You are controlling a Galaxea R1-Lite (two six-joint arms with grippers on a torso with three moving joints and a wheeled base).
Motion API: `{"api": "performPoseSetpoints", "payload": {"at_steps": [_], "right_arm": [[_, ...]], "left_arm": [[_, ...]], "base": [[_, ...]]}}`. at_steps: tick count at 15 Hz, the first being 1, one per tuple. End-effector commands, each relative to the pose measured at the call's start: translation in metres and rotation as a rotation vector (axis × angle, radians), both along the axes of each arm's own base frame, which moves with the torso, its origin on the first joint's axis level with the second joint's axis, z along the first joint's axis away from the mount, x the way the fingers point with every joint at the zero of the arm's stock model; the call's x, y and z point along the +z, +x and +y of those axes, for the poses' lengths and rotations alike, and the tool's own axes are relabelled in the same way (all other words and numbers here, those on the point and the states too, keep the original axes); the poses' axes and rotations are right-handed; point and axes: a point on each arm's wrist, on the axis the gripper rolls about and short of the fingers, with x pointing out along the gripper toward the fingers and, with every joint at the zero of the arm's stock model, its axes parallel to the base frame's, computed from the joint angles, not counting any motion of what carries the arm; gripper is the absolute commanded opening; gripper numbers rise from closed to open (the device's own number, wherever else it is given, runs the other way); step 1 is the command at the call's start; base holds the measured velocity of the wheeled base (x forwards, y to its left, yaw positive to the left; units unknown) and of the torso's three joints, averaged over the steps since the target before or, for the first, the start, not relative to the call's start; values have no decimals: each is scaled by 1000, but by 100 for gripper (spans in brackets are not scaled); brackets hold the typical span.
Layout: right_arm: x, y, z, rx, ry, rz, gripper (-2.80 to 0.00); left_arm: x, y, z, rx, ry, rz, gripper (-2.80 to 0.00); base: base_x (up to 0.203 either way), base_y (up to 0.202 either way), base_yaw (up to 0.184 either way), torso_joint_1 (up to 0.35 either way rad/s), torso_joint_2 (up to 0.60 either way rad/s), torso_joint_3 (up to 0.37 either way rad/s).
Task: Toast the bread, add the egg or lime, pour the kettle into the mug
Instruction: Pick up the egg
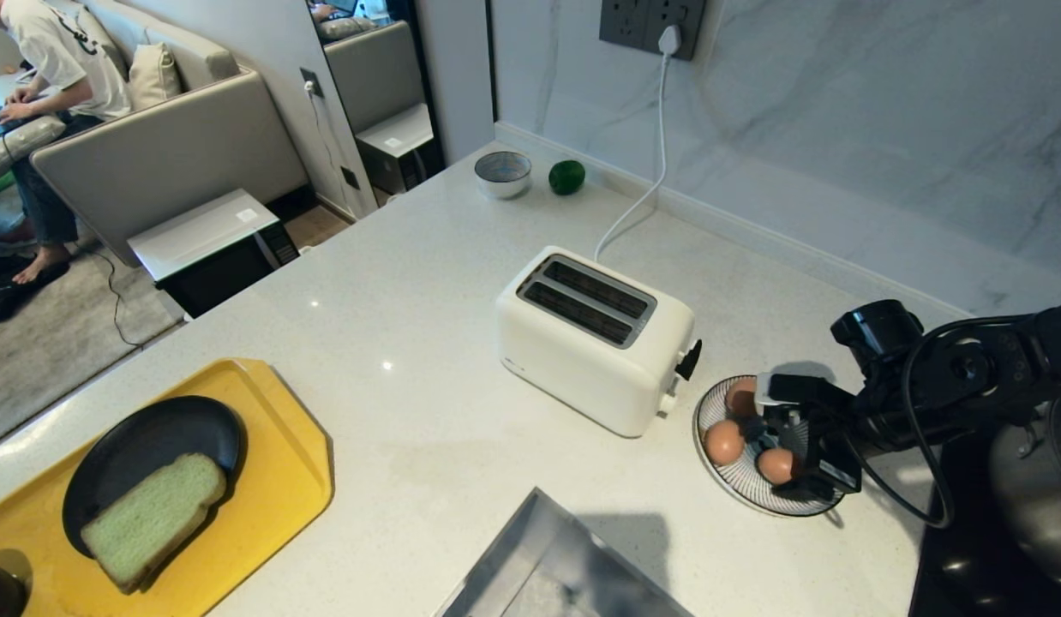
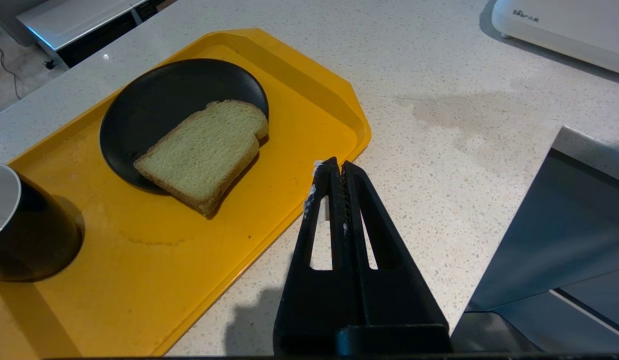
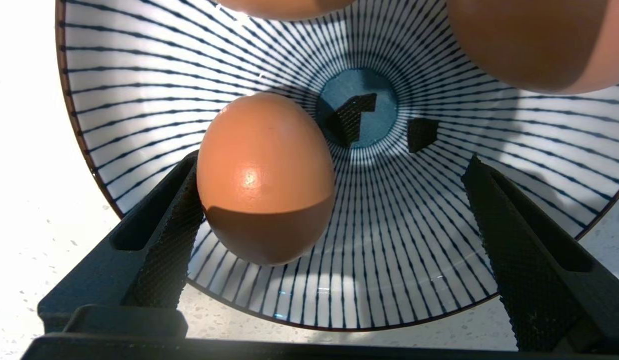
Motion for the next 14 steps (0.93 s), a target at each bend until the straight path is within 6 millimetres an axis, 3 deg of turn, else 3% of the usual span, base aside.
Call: {"api": "performPoseSetpoints", "payload": {"at_steps": [1, 14], "right_arm": [[1, -1, -2, 2, -2, -1, 0], [-2, -1, -2, 6, -4, 7, 0]], "left_arm": [[0, 0, 0, 0, 1, 0, -280], [0, 0, 0, 0, 0, 0, -280]], "base": [[0, 0, 0, 0, 0, 0], [0, 0, 0, 0, 0, 0]]}}
